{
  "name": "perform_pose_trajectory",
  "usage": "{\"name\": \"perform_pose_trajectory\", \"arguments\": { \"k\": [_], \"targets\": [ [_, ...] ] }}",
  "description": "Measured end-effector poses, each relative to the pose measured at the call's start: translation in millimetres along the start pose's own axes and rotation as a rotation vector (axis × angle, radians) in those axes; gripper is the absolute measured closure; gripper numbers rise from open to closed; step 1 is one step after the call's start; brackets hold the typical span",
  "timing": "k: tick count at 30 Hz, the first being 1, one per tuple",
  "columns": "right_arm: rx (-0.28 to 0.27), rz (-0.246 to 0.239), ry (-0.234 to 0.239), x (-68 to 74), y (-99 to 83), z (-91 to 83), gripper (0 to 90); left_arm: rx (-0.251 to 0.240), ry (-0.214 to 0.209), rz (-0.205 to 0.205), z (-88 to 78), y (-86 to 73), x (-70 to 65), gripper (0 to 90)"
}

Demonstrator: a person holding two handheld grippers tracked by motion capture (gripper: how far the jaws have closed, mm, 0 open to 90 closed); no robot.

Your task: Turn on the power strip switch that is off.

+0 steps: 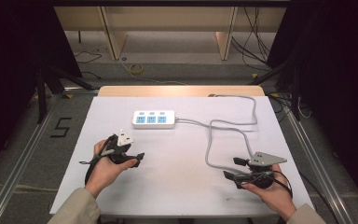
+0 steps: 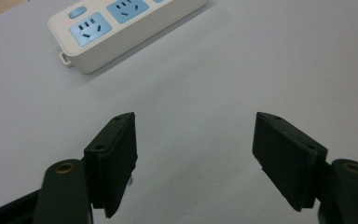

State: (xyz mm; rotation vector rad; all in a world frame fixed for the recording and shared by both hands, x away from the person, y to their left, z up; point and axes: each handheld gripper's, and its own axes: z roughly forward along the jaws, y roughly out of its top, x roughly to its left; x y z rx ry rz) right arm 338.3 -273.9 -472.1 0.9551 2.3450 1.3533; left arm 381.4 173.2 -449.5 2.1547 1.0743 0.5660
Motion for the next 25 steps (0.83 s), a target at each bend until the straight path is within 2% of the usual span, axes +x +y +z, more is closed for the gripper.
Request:
{"name": "perform_pose_trajectory", "arguments": {
  "k": [3, 7, 12, 17, 25],
  "targets": [
    [0.001, 0.000, 0.000, -0.1, -0.1, 0.0, 31.0, -0.013, -0.003, -0.007, -0.4, -7.9, -1.5, 30.3],
    [0.001, 0.000, 0.001, -0.1, -0.3, 0.1, 31.0, -0.004, -0.013, -0.006, -1.7, -18.5, -4.0, 29.7],
    [0.002, -0.003, -0.002, 0.4, -0.2, 0.1, 31.0, -0.023, -0.012, -0.010, -1.7, -30.3, -11.7, 29.6],
    [0.003, -0.008, -0.006, 0.3, 0.1, -0.5, 31.0, -0.033, -0.019, 0.010, -1.0, -34.7, -18.1, 29.0],
    [0.001, -0.008, -0.007, 0.8, -0.3, 0.0, 31.0, -0.010, 0.012, -0.006, 2.8, -40.1, -12.1, 27.7]
  ]
}}
